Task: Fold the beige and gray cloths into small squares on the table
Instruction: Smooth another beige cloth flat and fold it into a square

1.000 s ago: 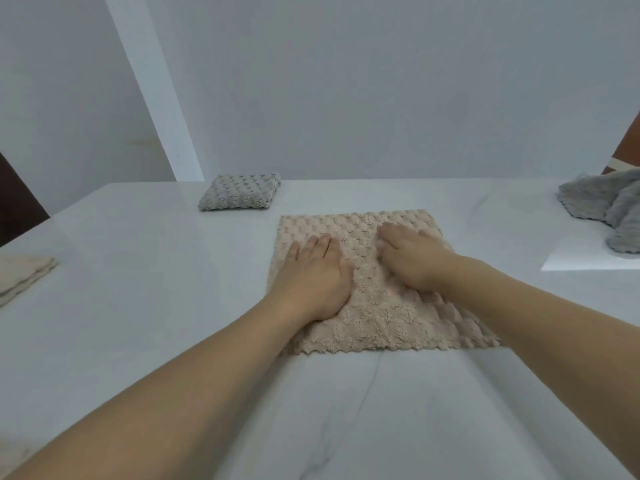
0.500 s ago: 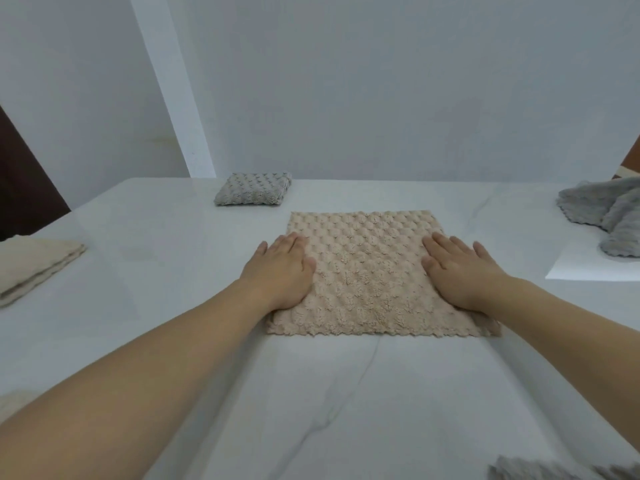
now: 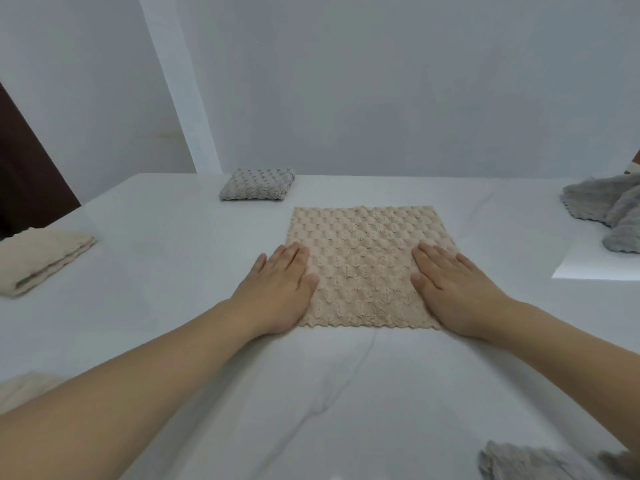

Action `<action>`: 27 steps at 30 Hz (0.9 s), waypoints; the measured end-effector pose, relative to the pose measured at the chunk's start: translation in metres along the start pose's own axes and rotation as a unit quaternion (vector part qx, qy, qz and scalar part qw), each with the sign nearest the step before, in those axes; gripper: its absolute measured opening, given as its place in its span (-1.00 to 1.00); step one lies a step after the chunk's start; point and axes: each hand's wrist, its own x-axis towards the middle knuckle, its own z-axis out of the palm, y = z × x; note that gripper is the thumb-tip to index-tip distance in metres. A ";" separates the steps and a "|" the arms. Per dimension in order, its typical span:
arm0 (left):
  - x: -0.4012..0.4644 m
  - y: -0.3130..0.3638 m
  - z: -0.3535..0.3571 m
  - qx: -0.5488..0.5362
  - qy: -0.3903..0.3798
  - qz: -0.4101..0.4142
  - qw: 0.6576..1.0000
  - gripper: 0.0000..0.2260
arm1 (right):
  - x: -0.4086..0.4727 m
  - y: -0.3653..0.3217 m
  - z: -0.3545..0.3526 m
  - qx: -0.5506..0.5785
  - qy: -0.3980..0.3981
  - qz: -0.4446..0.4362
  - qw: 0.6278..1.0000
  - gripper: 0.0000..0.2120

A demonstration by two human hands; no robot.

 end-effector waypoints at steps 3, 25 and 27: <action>0.009 -0.007 -0.012 0.013 -0.002 -0.003 1.000 -0.49 | 0.014 0.002 -0.010 0.020 0.003 -0.003 1.000 -0.45; 0.142 0.024 -0.006 -0.031 0.025 0.015 0.999 -0.49 | 0.121 0.016 -0.011 0.014 0.014 0.002 1.000 -0.47; 0.136 0.005 -0.008 -0.037 0.025 -0.009 0.999 -0.48 | 0.112 0.031 -0.012 0.020 0.008 0.021 1.000 -0.47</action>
